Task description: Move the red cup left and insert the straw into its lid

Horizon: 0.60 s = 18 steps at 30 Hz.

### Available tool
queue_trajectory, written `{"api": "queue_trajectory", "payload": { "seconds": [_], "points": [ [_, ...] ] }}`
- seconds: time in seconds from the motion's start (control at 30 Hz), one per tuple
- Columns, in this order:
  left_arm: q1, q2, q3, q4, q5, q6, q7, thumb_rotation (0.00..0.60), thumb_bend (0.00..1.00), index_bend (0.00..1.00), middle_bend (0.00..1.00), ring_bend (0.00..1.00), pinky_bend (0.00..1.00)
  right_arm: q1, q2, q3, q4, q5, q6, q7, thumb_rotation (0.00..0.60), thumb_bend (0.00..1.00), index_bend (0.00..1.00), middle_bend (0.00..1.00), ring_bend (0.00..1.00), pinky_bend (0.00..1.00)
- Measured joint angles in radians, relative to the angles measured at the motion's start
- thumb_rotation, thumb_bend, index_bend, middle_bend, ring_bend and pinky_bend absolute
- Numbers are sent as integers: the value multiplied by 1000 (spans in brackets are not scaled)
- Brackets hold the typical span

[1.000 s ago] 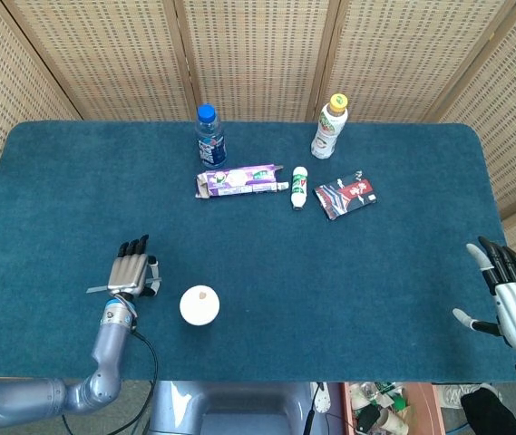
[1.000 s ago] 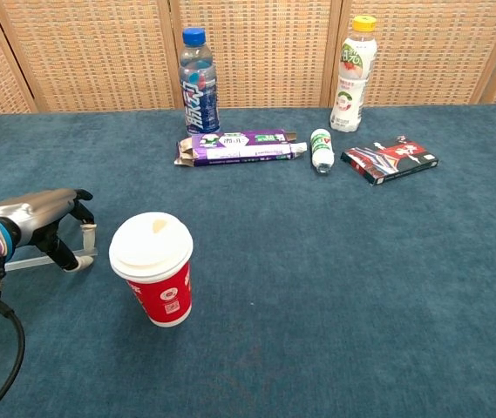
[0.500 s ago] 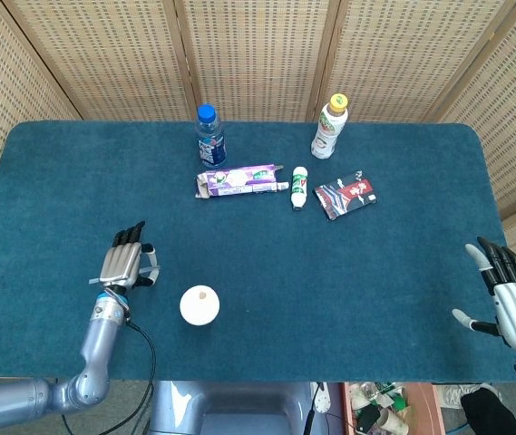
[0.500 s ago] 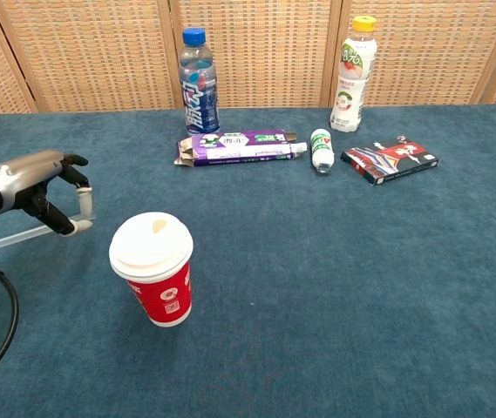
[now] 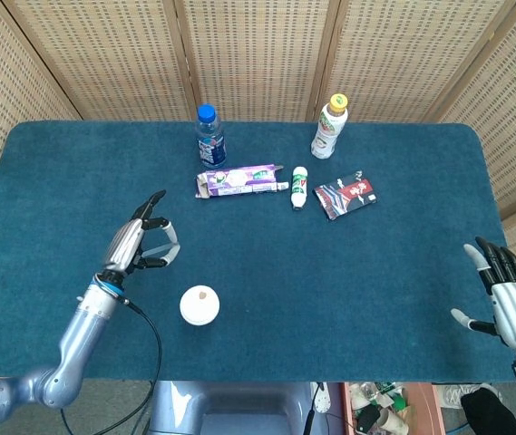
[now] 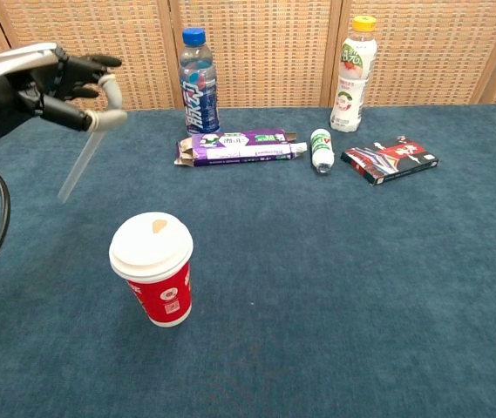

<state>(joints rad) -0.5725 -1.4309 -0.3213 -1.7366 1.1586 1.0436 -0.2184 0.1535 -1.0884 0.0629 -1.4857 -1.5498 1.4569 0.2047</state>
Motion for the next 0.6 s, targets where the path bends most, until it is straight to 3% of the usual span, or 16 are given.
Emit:
{"api": "queue_trajectory", "payload": {
  "seconds": [0.3,0.43,0.6],
  "points": [
    [27,28,9,3,380,71,-541,600,448,626,0,0,0,0,-1,1,2,4,-4,-1,600,0,0,0,0,0],
    [26,27,37,5,464,130,-698,600,467,626,0,0,0,-1,0,2,2,6,-3,0,600,0,0,0,0,0],
    [18,40,89,-8,494,163,-794,600,467,626,0,0,0,-2,0,2,5,6,-4,3,600,0,0,0,0,0]
  ]
}}
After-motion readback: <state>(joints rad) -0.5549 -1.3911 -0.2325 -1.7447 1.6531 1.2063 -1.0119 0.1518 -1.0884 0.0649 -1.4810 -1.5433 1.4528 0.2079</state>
